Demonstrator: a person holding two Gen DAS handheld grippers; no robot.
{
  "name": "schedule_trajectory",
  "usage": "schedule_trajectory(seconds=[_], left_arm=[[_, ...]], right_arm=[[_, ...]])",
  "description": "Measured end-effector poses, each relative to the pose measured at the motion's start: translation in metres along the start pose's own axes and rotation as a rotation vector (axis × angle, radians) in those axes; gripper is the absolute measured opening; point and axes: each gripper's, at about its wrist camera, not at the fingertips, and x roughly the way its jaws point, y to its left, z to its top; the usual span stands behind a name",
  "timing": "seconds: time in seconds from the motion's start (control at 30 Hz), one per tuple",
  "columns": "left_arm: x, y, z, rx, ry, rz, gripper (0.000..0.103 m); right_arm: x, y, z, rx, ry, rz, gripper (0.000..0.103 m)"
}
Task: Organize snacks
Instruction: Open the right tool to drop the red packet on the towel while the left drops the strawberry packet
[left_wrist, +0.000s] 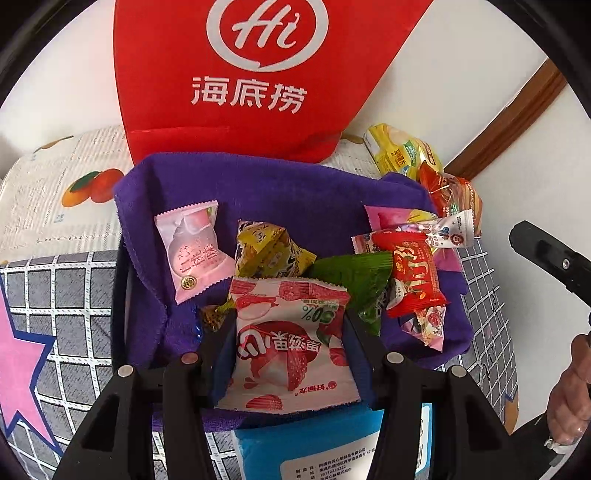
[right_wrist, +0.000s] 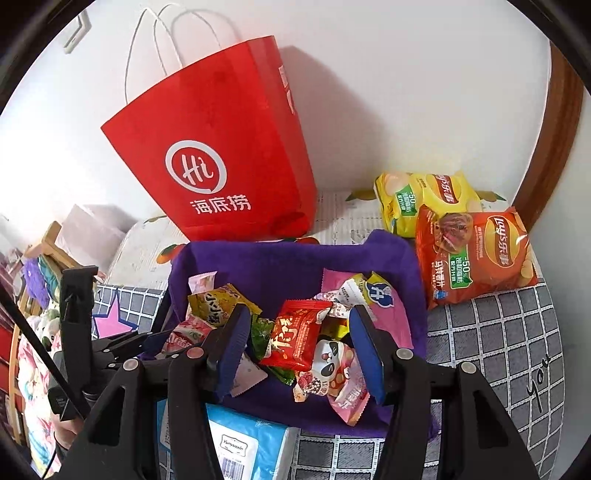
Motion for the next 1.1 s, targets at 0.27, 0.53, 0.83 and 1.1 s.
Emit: schedule_trajectory(seconds=[0.27, 0.53, 0.83, 1.1], left_arm=[[0.008, 0.002, 0.001, -0.011, -0.005, 0.002, 0.052], [0.017, 0.004, 0.002, -0.011, 0.017, 0.003, 0.053], [0.001, -0.003, 0.002, 0.014, -0.002, 0.021, 0.068], [-0.020, -0.016, 0.001, 0.063, -0.044, 0.027, 0.071]], right_arm=[[0.002, 0.006, -0.002, -0.027, 0.002, -0.017, 0.056], [0.008, 0.011, -0.002, -0.044, 0.016, -0.024, 0.056], [0.010, 0.013, -0.003, -0.056, 0.018, -0.032, 0.056], [0.007, 0.019, -0.003, -0.085, 0.005, -0.044, 0.056]])
